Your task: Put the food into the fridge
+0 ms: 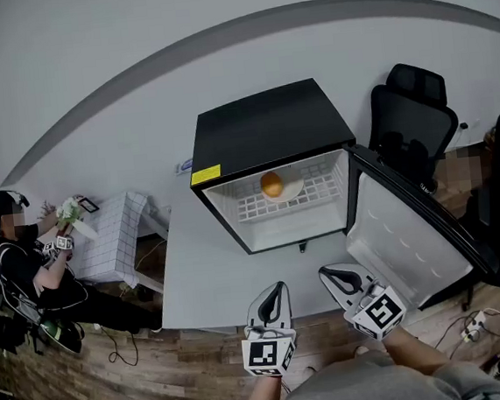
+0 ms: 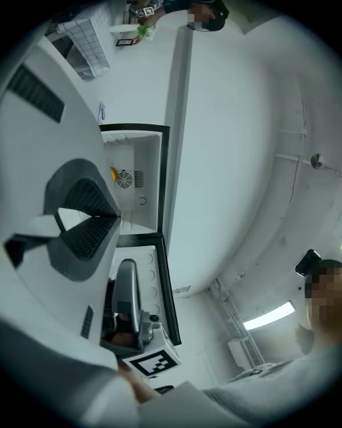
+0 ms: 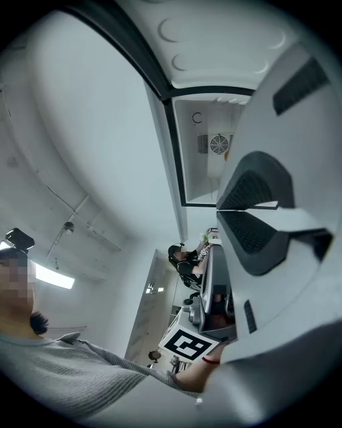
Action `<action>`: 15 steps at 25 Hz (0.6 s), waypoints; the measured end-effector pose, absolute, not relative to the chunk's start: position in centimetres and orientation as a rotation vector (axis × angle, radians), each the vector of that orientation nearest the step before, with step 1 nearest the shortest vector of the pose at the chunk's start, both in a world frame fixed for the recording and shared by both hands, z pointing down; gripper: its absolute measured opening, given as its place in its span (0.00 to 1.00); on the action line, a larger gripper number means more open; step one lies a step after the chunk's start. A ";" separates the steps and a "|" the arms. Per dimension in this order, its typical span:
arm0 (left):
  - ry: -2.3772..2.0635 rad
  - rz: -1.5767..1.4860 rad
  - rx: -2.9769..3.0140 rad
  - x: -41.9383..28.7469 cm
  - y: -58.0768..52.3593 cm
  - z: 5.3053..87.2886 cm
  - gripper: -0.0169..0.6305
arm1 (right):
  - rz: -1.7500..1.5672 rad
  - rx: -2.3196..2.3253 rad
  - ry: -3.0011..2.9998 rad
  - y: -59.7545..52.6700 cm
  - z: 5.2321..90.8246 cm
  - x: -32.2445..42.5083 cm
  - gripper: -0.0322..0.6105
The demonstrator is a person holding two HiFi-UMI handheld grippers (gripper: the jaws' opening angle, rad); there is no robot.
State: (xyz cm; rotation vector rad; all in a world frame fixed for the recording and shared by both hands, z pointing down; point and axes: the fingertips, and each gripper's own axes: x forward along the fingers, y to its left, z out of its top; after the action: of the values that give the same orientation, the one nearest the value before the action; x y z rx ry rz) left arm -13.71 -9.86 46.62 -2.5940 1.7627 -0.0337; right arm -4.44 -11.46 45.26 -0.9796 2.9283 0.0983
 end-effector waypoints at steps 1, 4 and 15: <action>1.764 -0.036 -2.593 -13.8 -9.8 46.6 0.04 | 0.099 -0.981 2.928 -11.4 45.2 -4.4 0.07; 1.758 -0.034 -2.593 -13.7 -9.7 46.6 0.04 | 0.104 -0.996 2.931 -11.3 45.2 -4.2 0.07; 1.748 -0.021 -2.590 -13.8 -9.3 46.1 0.04 | 0.116 -1.000 2.921 -10.7 44.7 -4.2 0.07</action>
State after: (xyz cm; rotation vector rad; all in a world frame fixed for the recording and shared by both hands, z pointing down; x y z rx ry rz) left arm -13.82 -9.34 46.14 -2.5904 1.7480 -0.0212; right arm -4.23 -10.65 44.73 -1.0002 2.9214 0.1158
